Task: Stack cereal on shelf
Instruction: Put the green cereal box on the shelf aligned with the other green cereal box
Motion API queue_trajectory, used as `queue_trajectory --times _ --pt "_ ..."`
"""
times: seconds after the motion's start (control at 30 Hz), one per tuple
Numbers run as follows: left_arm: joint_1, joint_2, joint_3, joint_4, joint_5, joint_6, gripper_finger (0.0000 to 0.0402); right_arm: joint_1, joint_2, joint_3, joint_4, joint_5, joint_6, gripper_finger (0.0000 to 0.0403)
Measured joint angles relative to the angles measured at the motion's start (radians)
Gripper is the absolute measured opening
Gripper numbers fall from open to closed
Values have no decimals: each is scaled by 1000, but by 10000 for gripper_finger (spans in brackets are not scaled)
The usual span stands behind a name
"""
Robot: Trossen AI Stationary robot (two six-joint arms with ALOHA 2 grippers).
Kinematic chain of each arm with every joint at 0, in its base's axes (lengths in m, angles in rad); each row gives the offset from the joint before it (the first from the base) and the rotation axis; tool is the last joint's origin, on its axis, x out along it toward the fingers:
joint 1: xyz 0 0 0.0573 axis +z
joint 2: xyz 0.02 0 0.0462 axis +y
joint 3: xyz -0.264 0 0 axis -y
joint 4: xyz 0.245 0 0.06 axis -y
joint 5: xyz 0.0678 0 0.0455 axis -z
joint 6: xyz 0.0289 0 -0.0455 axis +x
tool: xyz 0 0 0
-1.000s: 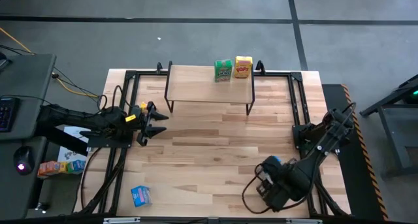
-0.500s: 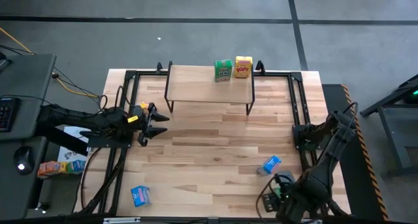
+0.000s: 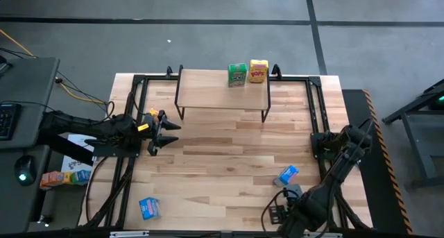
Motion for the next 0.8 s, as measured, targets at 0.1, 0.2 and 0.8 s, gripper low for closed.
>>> queue_trajectory --times 0.1,0.2,0.8 --pt "0 0 0 0 0 0 222 2 0 0 -28 -32 9 259" --pt "0 0 0 0 0 9 222 9 1 0 -50 -55 18 259" --pt "0 0 0 0 0 25 222 56 22 56 -137 111 -29 259"
